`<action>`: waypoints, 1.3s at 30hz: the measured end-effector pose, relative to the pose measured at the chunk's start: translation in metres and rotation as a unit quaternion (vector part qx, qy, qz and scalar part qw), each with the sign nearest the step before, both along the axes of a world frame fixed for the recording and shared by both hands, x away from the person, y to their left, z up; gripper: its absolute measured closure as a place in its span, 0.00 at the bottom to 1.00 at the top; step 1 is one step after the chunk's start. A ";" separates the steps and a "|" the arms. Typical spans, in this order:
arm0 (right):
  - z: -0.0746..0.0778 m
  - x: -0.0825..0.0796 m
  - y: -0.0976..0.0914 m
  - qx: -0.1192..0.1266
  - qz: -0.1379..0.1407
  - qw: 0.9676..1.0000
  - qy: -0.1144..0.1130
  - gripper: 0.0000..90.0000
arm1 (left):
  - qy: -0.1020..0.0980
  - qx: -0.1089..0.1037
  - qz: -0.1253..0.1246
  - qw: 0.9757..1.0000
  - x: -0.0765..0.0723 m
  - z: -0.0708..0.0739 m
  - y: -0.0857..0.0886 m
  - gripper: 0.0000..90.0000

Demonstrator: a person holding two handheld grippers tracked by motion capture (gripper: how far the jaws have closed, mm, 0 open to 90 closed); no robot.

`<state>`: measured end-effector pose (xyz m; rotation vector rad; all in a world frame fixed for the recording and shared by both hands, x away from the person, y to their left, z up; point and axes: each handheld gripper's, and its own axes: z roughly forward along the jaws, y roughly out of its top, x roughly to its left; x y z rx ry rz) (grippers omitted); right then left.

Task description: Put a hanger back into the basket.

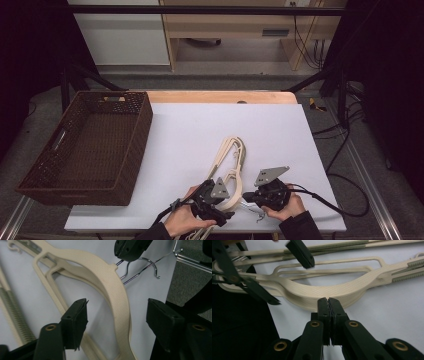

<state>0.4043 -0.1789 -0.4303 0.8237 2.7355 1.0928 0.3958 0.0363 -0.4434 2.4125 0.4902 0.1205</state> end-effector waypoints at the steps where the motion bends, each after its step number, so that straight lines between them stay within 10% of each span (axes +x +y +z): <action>1: 0.000 0.000 0.000 0.000 0.000 1.000 0.001 0.99 | 0.002 0.001 -0.001 1.000 0.001 -0.001 -0.001 0.41; 17: 0.000 0.002 0.000 0.000 0.004 1.000 -0.002 0.99 | 0.037 -0.023 0.025 0.999 0.004 -0.011 -0.003 0.80; 26: 0.001 0.001 0.000 -0.004 0.006 1.000 -0.005 0.98 | 0.034 -0.019 0.036 0.999 0.001 -0.011 -0.004 0.81; 39: 0.028 -0.005 -0.024 0.074 -0.045 0.993 -0.078 0.60 | 0.021 -0.037 0.064 0.997 0.000 -0.010 -0.005 0.82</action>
